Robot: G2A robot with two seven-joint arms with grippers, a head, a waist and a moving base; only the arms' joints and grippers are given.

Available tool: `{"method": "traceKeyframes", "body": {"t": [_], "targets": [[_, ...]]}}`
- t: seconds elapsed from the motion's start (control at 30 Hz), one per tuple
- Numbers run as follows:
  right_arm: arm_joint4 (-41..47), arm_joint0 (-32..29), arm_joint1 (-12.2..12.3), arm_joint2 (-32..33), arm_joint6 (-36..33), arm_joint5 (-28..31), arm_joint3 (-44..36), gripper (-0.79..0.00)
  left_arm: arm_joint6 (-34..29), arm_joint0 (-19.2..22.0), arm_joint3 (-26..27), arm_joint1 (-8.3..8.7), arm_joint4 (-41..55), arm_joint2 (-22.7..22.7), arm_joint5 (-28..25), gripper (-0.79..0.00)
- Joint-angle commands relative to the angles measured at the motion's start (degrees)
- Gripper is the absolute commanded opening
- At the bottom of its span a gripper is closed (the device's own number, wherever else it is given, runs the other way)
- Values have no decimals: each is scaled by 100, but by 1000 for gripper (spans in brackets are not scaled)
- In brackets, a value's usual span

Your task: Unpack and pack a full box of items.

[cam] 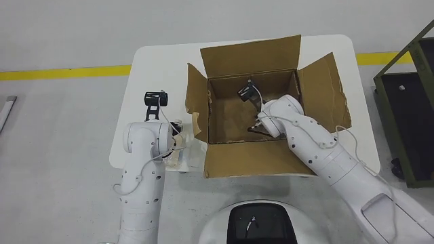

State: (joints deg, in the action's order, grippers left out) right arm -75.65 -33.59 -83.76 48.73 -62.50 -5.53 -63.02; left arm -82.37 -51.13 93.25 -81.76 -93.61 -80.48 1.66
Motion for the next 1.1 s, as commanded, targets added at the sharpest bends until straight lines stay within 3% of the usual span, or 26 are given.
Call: {"method": "traceKeyframes", "body": {"t": [0.0,0.23,0.3,0.37,0.6,0.77,0.93,1.07], "targets": [[13,3,-17,2,18,8,49,-480,0,0,0,0,0,0,0,0],[-14,-37,-60,27,55,34,132,-536,0,0,0,0,0,0,0,0],[-15,-48,-65,58,55,39,107,-622,0,0,0,0,0,0,0,0],[-31,-64,-66,100,57,27,63,-785,0,0,0,0,0,0,0,0],[-115,-176,-6,449,26,-76,-487,-785,0,0,0,0,0,0,0,0],[-59,-511,130,1092,23,-170,-1593,-785,0,0,0,0,0,0,0,0],[1646,-1425,275,2489,434,-80,-2991,-785,0,0,0,0,0,0,0,0],[2894,-2089,345,3247,590,231,-3583,-785,0,0,0,0,0,0,0,0]]}}
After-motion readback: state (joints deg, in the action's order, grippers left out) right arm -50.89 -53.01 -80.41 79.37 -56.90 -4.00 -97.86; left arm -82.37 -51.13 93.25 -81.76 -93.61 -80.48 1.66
